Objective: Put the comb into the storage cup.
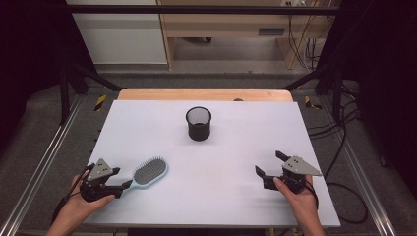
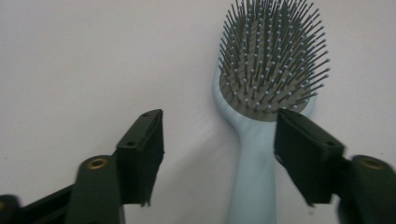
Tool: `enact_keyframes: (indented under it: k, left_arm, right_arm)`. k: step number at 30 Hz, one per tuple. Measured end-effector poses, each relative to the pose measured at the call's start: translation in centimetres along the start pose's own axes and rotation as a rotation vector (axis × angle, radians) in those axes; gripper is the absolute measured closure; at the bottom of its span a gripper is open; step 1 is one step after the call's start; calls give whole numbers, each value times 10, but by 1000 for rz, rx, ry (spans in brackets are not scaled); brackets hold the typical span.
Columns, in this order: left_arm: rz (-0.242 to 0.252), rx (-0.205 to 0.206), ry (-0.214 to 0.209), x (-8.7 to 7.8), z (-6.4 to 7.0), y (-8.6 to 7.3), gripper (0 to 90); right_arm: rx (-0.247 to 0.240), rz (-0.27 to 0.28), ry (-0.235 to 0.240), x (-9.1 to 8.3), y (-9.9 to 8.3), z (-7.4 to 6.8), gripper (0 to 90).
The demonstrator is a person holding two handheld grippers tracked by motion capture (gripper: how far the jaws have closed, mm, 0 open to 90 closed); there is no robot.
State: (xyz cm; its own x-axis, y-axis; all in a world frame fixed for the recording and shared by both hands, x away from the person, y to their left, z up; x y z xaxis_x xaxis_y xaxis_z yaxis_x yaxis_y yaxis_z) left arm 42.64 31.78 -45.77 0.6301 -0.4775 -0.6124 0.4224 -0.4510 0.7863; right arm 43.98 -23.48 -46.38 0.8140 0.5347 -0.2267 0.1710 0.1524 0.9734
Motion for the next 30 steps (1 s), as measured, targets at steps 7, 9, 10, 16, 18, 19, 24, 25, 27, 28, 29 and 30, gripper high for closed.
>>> enact_keyframes:
  k: [7, 9, 10, 16, 18, 19, 24, 25, 27, 28, 29, 30]
  left_arm:
    - [-33, 17, -67, 6, 8, -4, 121]
    - [-44, 21, -68, 7, 9, -5, 124]
    - [-50, 22, -71, 8, 9, -5, 138]
    - [-87, 26, -81, 13, 12, -6, 265]
    - [-100, 23, -87, 14, 12, -7, 312]
    - [-107, 20, -87, 14, 12, -7, 324]
    - [-132, 23, -104, 16, 12, -7, 422]
    - [-137, 22, -106, 17, 12, -7, 439]
    - [-145, 23, -112, 18, 12, -7, 466]
    - [-148, 26, -113, 18, 12, -7, 477]
    - [-151, 24, -113, 18, 12, -6, 480]
    - [-153, 24, -112, 18, 12, -6, 487]
  right_arm:
    - [-2, -4, 0, 0, 0, 0, 81]
    - [-3, -4, 1, 0, 0, 0, 81]
    - [-3, -4, 1, 0, 0, -1, 81]
    - [-6, -6, 1, 0, 0, -1, 81]
    - [-7, -6, 2, 0, 0, -1, 80]
    - [-7, -5, 2, 0, 0, -1, 80]
    - [-7, -6, 2, 0, 0, -1, 80]
    - [-7, -6, 2, 0, 0, -1, 81]
    - [-7, -6, 2, 0, 0, -1, 81]
    - [-7, -7, 3, 1, 0, -1, 81]
    - [-8, -7, 3, 1, 0, -1, 80]
    - [-7, -7, 3, 1, 0, -1, 80]
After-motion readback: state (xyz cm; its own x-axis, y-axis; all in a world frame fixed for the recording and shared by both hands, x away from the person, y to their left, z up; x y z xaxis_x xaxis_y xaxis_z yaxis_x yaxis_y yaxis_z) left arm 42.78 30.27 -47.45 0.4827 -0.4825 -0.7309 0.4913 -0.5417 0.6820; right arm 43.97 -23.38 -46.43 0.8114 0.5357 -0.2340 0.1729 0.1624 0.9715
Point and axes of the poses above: each handheld gripper's, and its own axes: x roughly forward along the jaws, y roughly out of its top, z roughly to its right, the point moved 1 cm from there along x, roughly forward along the jaws, and after that the axes turned 5 degrees about z, right-handed, at the moved point
